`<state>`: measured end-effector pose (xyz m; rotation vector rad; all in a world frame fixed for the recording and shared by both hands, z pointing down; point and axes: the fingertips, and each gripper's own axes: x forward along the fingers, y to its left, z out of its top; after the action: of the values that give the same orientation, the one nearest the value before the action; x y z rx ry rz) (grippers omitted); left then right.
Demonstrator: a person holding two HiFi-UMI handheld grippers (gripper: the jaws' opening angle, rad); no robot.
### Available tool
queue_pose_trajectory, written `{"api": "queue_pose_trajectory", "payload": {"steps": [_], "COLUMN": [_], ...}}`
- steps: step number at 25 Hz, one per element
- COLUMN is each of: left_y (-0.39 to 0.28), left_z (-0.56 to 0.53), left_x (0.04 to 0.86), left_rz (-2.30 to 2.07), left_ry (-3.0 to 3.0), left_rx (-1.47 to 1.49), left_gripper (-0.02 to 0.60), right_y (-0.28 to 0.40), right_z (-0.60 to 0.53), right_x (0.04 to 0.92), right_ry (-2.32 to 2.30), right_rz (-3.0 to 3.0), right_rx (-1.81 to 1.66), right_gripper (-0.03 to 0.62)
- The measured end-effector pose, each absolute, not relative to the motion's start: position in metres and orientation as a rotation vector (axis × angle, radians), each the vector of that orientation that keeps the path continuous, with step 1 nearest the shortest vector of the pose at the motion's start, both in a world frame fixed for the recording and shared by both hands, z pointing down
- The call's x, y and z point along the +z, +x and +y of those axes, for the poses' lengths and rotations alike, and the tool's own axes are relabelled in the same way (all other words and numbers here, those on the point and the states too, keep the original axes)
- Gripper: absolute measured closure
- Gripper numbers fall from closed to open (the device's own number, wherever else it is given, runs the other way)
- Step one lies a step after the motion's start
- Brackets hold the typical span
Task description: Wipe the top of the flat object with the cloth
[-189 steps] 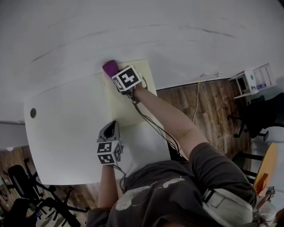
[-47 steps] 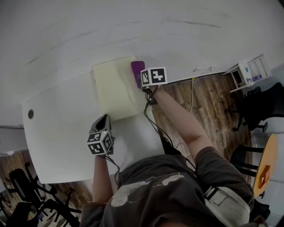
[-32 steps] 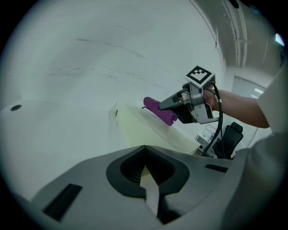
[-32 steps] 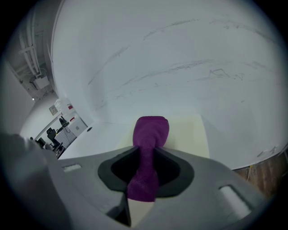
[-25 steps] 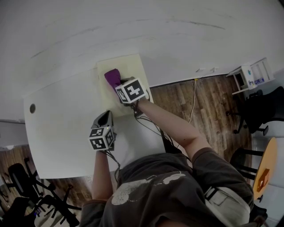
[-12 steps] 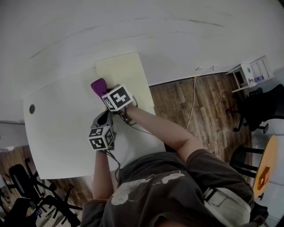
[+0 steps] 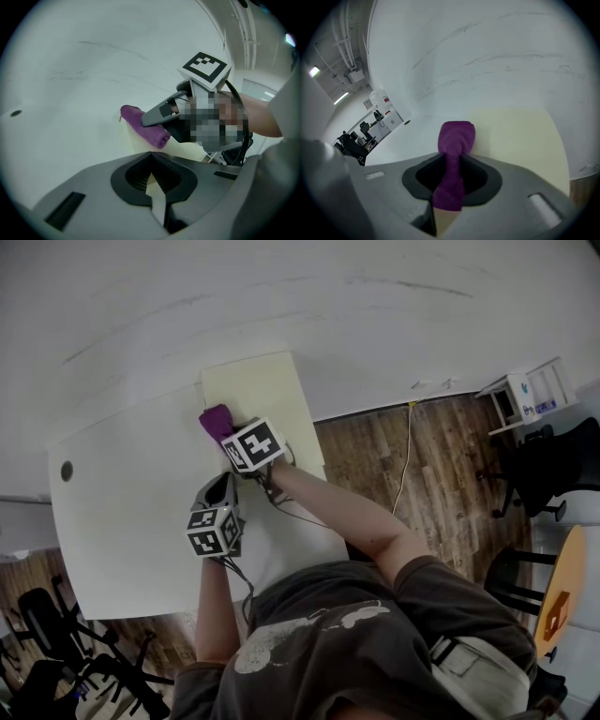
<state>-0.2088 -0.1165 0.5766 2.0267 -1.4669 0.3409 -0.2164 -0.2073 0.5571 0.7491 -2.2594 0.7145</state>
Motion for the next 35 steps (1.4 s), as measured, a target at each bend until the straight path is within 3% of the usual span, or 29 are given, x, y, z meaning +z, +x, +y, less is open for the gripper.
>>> {"api": "queue_pose_trajectory", "payload": {"steps": [35], "left_y": [-0.2], "left_z": [-0.12], "left_x": [0.576], "left_rz": [-1.462], "left_ry": [2.049], "left_rx": [0.347], "left_gripper": [0.571], "right_y": [-0.042], "right_z": [-0.258], "right_x": [0.562], "right_ry": [1.189], "right_rz": [-2.143], "right_rx": [0.905], "right_gripper": [0.496]}}
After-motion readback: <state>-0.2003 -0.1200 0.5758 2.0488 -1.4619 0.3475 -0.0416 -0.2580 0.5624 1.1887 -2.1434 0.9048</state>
